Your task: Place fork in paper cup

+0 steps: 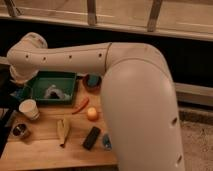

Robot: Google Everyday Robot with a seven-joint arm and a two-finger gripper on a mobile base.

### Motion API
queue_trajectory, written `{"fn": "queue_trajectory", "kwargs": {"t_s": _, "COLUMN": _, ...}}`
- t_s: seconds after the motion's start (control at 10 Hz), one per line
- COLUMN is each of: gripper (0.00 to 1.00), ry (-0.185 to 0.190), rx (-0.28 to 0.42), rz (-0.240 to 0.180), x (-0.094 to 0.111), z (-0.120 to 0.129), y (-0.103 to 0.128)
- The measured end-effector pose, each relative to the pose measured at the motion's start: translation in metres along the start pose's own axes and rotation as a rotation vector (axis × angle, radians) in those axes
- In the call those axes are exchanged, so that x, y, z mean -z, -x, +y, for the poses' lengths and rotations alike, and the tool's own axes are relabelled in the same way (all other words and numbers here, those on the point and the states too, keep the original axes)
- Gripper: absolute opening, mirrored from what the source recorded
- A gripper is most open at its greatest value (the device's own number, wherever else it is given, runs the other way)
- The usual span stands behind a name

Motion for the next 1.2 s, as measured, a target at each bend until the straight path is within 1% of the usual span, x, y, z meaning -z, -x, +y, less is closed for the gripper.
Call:
{"fn": "queue_trajectory", "kwargs": {"t_s": 0.1, "gripper": 0.0, "ry": 0.014, "rx": 0.007, "rz": 0.051, "x": -0.012, "z": 0.004, "y": -0.007}}
{"fn": "queue_trajectory", "kwargs": {"t_s": 0.3, "gripper": 0.0, "ry": 0.03, "rx": 0.015, "rz": 0.12, "x": -0.032, "z": 0.01, "y": -0.019}}
{"fn": "queue_trajectory", "kwargs": {"t_s": 0.4, "gripper": 0.0, "ry": 0.041, "rx": 0.012, "rz": 0.131, "x": -0.04, "z": 0.013, "y": -0.022}}
{"fn": "queue_trajectory", "kwargs": {"t_s": 0.5, "gripper": 0.0, "ry": 0.049, "rx": 0.011, "rz": 0.126, "x": -0.045, "z": 0.016, "y": -0.023}}
{"fn": "queue_trajectory", "kwargs": {"t_s": 0.7, "gripper": 0.0, "ry": 0.059, "rx": 0.002, "rz": 0.074, "x": -0.052, "z": 0.02, "y": -0.02}}
{"fn": "queue_trajectory", "kwargs": {"t_s": 1.0, "gripper": 0.0, "ry": 0.073, "rx": -0.006, "rz": 0.02, "x": -0.058, "z": 0.02, "y": -0.013}}
{"fn": "queue_trajectory", "kwargs": {"t_s": 1.2, "gripper": 0.0, "ry": 0.09, "rx": -0.024, "rz": -0.001, "x": -0.063, "z": 0.017, "y": -0.012}}
